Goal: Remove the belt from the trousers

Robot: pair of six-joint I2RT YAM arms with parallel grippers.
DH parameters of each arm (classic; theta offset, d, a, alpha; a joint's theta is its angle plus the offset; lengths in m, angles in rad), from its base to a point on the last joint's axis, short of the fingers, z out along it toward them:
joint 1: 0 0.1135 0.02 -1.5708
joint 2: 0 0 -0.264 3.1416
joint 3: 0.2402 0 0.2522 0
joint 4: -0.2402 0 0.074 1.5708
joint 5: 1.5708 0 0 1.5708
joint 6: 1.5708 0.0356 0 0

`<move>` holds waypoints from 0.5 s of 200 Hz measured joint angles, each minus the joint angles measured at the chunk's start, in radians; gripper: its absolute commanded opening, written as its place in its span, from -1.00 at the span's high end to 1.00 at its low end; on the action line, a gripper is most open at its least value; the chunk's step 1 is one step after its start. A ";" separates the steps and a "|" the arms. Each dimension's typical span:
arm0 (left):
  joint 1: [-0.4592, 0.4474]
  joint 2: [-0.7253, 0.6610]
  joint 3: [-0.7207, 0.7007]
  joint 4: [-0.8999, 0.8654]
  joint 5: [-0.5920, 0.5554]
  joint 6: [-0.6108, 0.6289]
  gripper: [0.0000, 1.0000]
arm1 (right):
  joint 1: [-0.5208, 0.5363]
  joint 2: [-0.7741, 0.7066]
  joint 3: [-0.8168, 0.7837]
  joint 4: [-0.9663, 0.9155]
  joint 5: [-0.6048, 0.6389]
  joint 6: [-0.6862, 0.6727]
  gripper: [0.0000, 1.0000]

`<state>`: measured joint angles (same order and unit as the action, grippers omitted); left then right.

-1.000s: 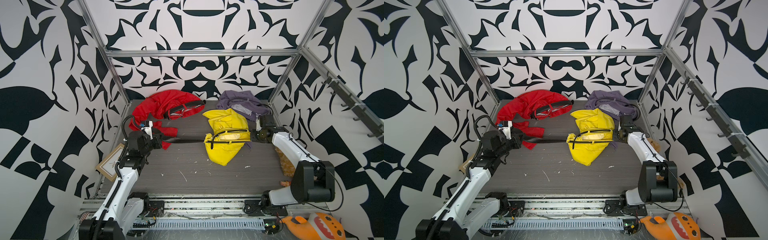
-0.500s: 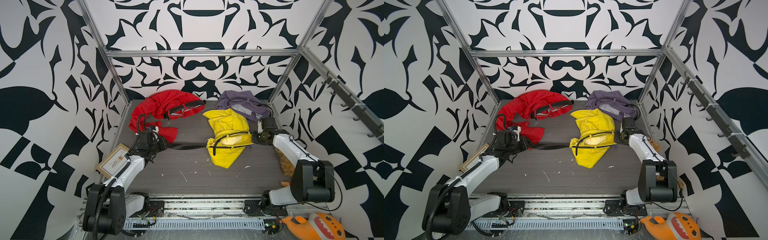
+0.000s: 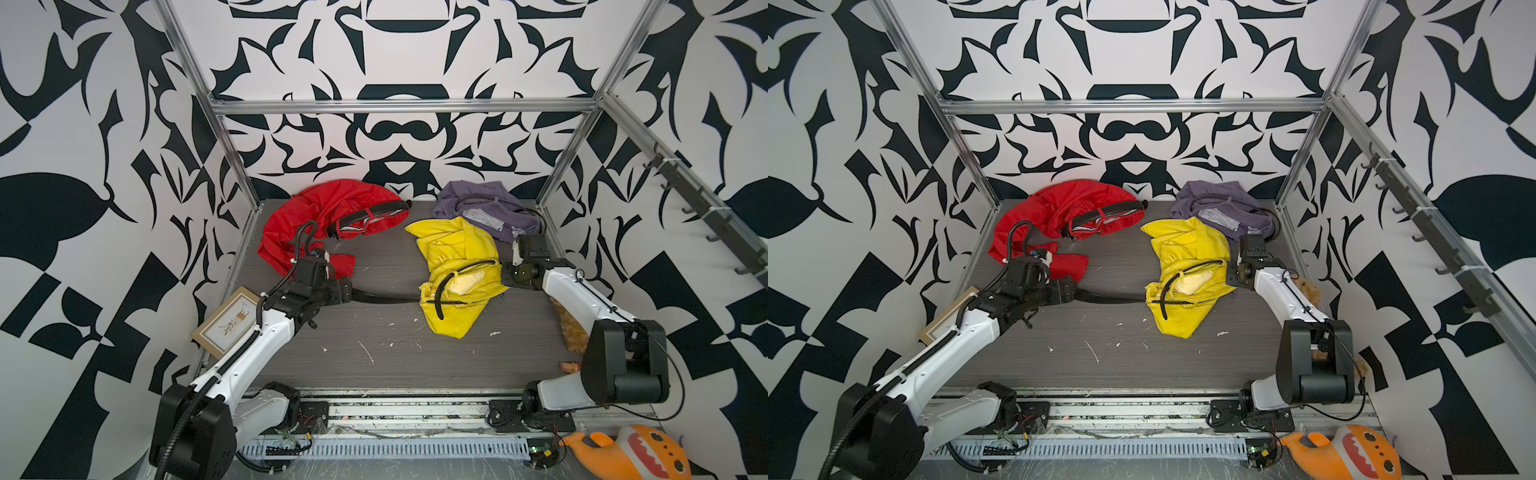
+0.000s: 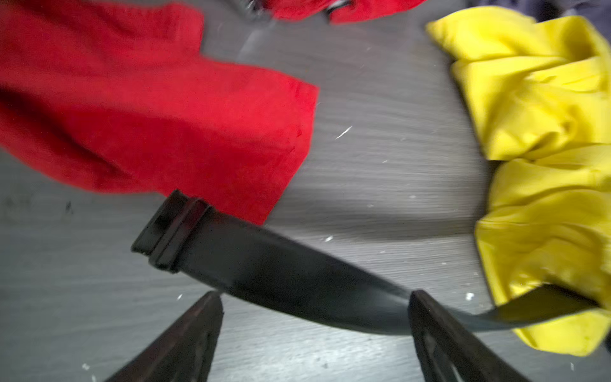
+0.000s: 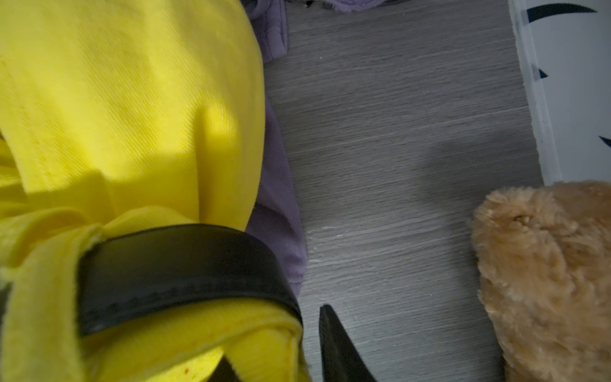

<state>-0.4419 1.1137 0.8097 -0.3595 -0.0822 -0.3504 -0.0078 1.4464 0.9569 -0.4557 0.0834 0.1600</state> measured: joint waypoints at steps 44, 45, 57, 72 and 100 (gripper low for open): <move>-0.184 0.148 0.267 -0.070 0.055 0.230 -0.87 | 0.006 0.000 0.009 -0.005 0.004 -0.007 0.31; -0.188 0.153 0.270 -0.071 0.061 0.237 -0.87 | 0.006 0.000 0.009 -0.005 0.004 -0.007 0.31; -0.231 0.192 0.277 -0.080 0.099 0.302 -0.88 | 0.006 0.000 0.011 -0.005 0.004 -0.007 0.30; -0.302 0.235 0.277 -0.097 0.137 0.373 -0.88 | 0.008 0.000 0.013 -0.006 0.003 -0.008 0.29; -0.366 0.323 0.278 -0.103 0.197 0.450 -0.85 | 0.008 0.000 0.013 -0.007 0.003 -0.009 0.27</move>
<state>-0.8078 1.4368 1.0874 -0.4622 0.1150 0.0994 0.0002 1.4464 0.9699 -0.4625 0.0860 0.1513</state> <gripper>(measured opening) 0.931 0.359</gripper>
